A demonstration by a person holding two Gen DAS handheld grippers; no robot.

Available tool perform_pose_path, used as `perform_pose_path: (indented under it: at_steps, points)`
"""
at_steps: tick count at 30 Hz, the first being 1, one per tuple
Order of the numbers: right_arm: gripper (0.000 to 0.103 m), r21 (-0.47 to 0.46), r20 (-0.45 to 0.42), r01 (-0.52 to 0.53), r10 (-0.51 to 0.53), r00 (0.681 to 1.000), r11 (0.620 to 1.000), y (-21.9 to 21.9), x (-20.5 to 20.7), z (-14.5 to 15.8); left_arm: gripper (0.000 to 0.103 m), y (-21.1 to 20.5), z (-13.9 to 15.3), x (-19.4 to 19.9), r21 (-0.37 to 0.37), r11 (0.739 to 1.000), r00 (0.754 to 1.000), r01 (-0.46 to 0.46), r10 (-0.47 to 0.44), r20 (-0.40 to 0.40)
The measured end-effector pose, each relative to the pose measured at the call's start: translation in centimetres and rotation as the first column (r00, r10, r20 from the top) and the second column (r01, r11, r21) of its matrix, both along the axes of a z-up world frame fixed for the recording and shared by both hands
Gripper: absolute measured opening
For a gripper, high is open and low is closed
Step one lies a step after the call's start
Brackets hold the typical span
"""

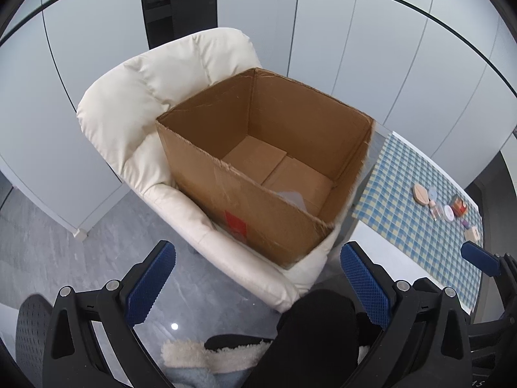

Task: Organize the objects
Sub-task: 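Withdraw both open grippers from the cardboard box toward the checked table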

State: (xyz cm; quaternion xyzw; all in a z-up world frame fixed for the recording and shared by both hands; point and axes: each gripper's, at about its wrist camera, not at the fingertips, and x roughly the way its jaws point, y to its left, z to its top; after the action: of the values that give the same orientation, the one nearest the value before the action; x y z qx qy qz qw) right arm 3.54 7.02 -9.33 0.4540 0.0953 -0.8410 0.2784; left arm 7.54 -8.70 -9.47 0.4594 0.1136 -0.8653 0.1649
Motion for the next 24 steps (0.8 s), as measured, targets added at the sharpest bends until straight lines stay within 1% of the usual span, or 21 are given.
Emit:
perform_pose_path:
  at_steps: [6, 13, 19, 24]
  points:
    - [0.101, -0.006, -0.004, 0.012, -0.012, 1.000, 1.000, 1.3, 2.0, 0.6, 0.102, 1.0, 0.2, 1.5, 0.013, 1.000, 1.000, 0.026, -0.026, 0.005]
    - [0.101, -0.007, -0.014, 0.017, -0.017, 1.000, 1.000, 2.3, 4.3, 1.2, 0.102, 1.8, 1.2, 3.1, 0.022, 0.999, 0.999, 0.036, -0.035, -0.019]
    - [0.101, -0.006, -0.034, 0.030, -0.030, 0.999, 1.000, 3.3, 5.7, 1.9, 0.102, 3.0, 2.2, 3.4, 0.011, 0.998, 0.997, 0.059, -0.059, -0.041]
    - [0.101, -0.015, -0.043, 0.046, -0.047, 0.998, 0.999, 4.2, 6.0, 2.3, 0.102, 4.4, 2.5, 3.2, -0.002, 0.996, 0.995, 0.094, -0.094, -0.045]
